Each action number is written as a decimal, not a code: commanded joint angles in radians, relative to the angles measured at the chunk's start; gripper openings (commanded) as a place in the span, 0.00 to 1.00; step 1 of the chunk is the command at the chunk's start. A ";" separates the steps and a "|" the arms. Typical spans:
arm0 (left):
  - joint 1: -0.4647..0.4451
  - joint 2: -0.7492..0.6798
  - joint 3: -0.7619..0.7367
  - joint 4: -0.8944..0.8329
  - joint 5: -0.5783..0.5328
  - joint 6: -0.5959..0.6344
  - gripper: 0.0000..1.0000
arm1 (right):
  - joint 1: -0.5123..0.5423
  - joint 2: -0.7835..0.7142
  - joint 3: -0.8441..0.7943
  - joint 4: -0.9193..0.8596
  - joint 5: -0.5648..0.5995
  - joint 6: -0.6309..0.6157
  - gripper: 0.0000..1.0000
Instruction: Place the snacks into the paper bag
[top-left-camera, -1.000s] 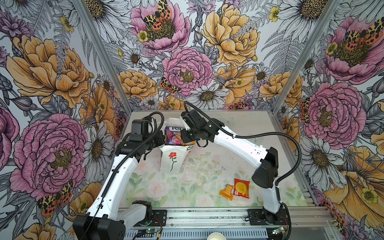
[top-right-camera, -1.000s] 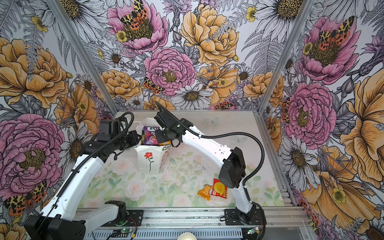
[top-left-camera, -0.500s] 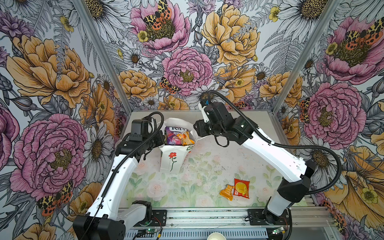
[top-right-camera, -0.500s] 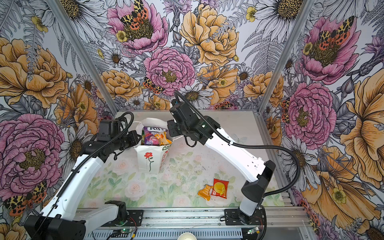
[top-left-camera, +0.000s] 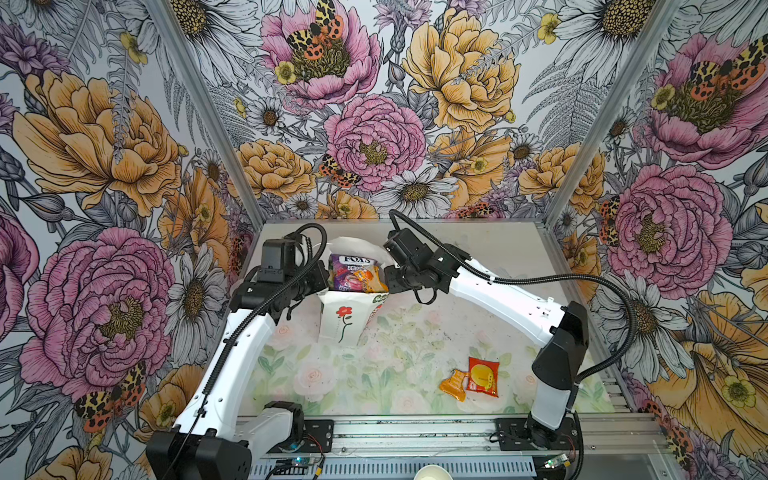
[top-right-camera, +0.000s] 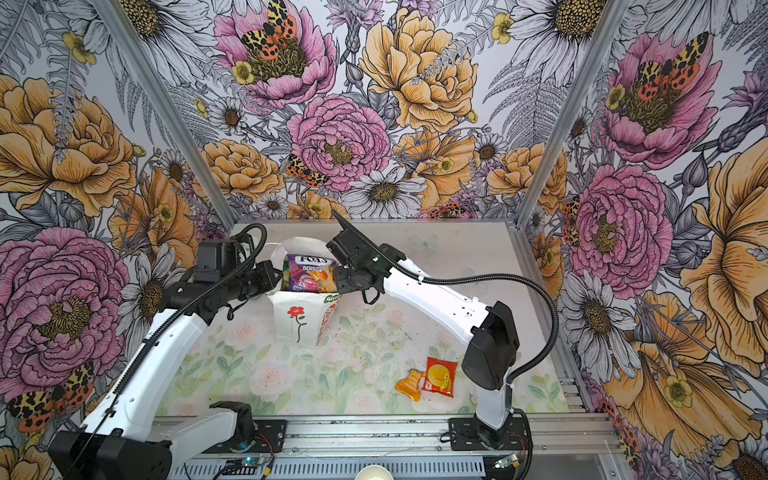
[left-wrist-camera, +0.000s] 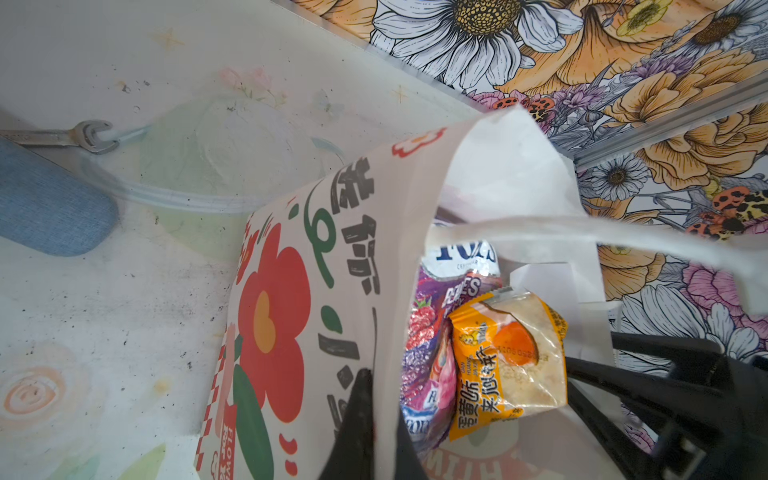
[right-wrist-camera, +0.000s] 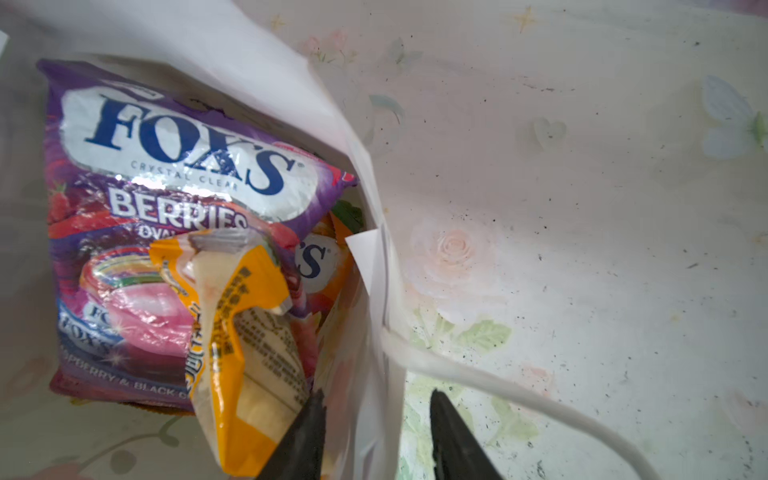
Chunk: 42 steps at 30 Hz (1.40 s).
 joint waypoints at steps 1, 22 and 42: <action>0.008 -0.019 0.009 0.084 0.019 0.005 0.06 | 0.003 0.016 0.012 0.036 -0.033 0.016 0.40; -0.218 0.013 0.074 0.072 -0.067 -0.017 0.06 | -0.022 -0.057 0.065 0.025 0.058 -0.016 0.00; -0.459 0.349 0.327 -0.025 -0.183 -0.141 0.05 | -0.153 -0.416 -0.306 0.116 0.083 0.011 0.00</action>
